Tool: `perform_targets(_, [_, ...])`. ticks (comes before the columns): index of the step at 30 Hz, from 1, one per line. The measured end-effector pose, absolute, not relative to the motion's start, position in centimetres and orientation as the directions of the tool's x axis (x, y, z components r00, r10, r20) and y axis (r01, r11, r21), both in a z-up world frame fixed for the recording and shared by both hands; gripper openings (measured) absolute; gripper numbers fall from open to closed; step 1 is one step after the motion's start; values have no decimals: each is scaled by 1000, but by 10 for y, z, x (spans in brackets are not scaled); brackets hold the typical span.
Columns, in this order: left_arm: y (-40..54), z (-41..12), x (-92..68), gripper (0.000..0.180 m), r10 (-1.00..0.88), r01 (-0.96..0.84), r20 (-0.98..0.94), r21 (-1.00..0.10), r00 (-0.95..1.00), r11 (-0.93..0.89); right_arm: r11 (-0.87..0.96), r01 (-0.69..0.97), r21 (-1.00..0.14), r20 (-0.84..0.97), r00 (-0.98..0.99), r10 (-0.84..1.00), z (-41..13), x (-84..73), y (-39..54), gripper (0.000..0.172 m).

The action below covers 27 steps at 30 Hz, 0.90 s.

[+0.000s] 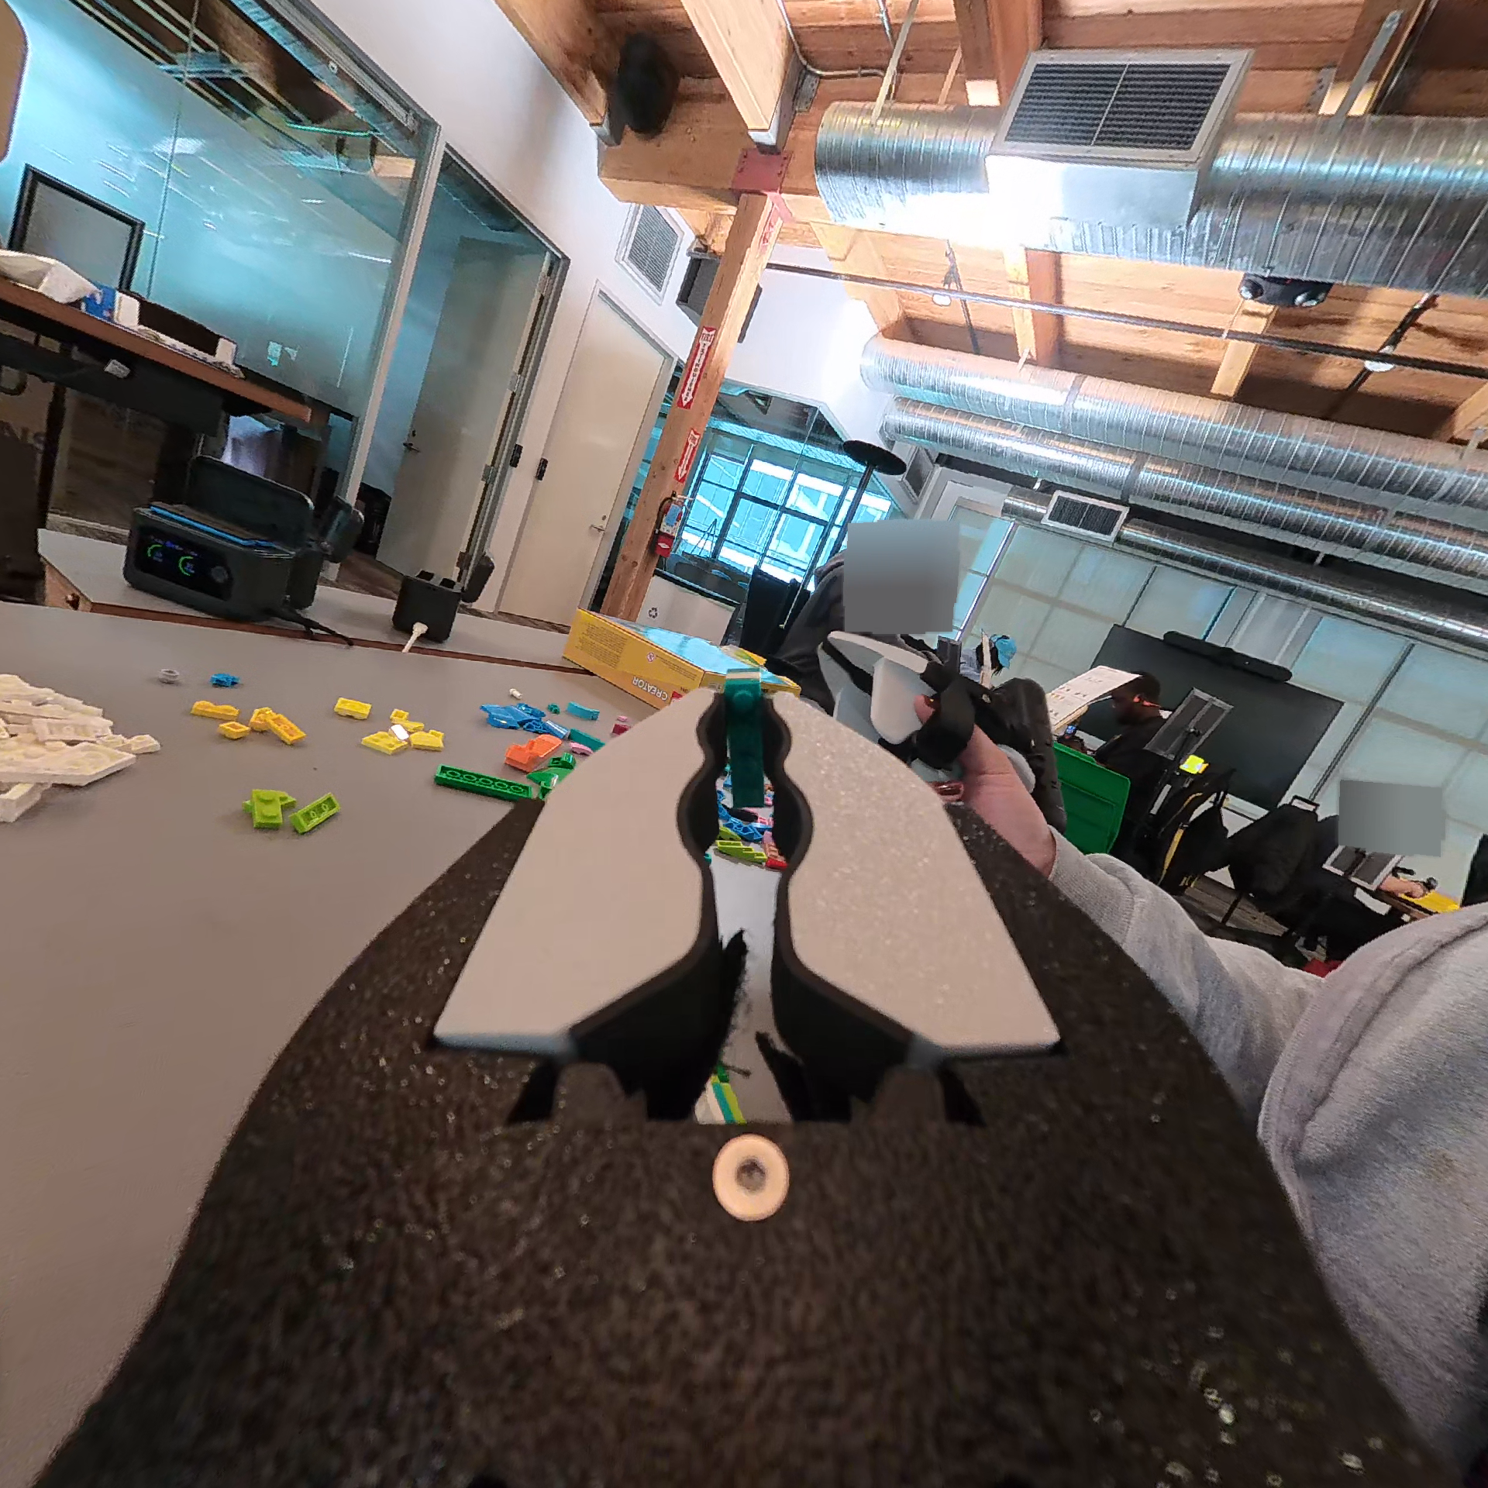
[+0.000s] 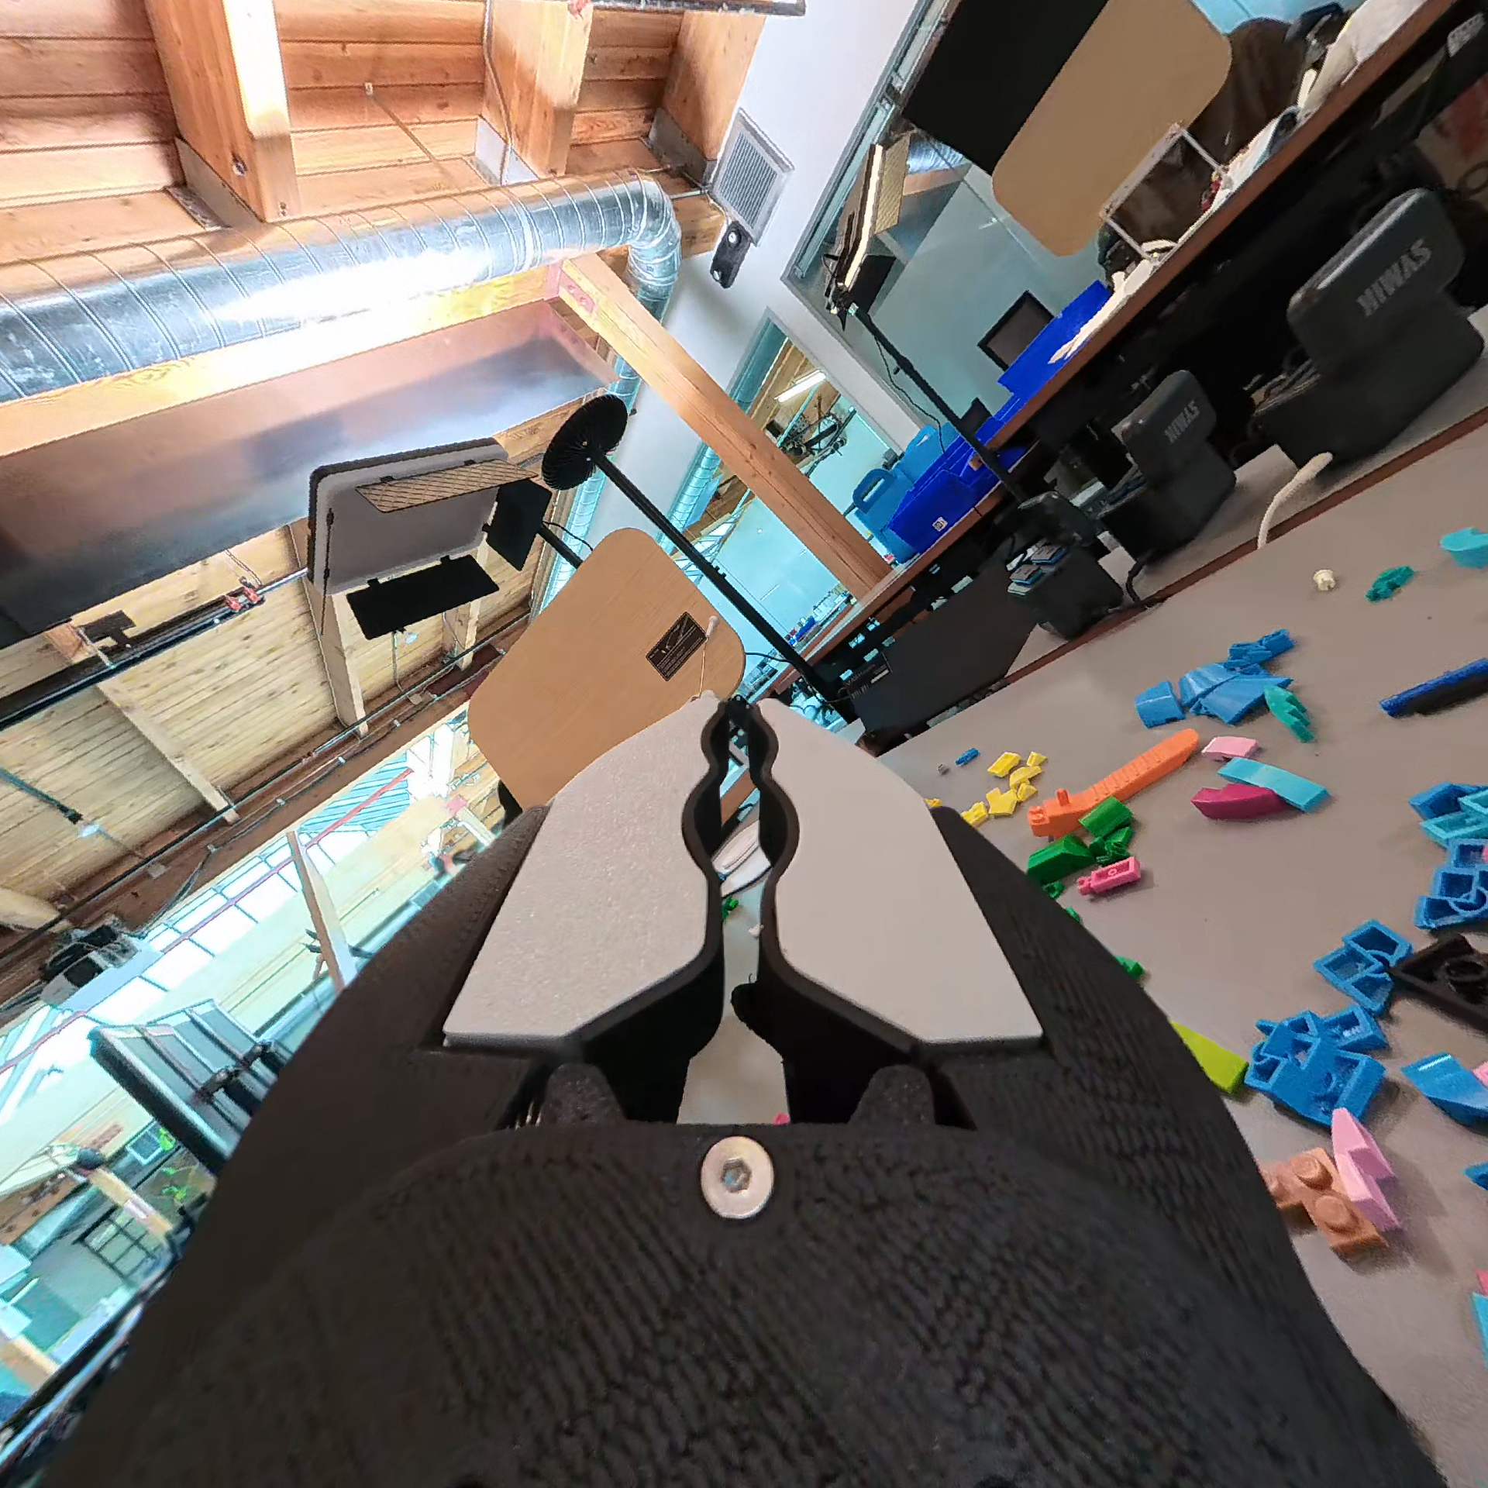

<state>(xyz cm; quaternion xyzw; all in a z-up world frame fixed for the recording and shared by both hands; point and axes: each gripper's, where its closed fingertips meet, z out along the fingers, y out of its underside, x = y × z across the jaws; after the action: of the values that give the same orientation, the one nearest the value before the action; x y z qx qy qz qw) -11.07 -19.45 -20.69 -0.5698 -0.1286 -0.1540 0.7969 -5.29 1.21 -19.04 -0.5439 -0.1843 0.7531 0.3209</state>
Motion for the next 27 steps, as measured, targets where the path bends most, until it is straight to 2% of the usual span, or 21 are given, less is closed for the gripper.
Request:
perform_targets(7, [-191, -209, -103, 7, -158, 424, 395, -867, 905, 263, -681, -288, -673, -655, -196, 730, -187, -53, 7, 0])
perform_targets(27, [-191, -208, -102, 8, -178, 438, 403, -859, 898, 265, -659, -314, -684, -639, -178, 748, -184, -50, 9, 0])
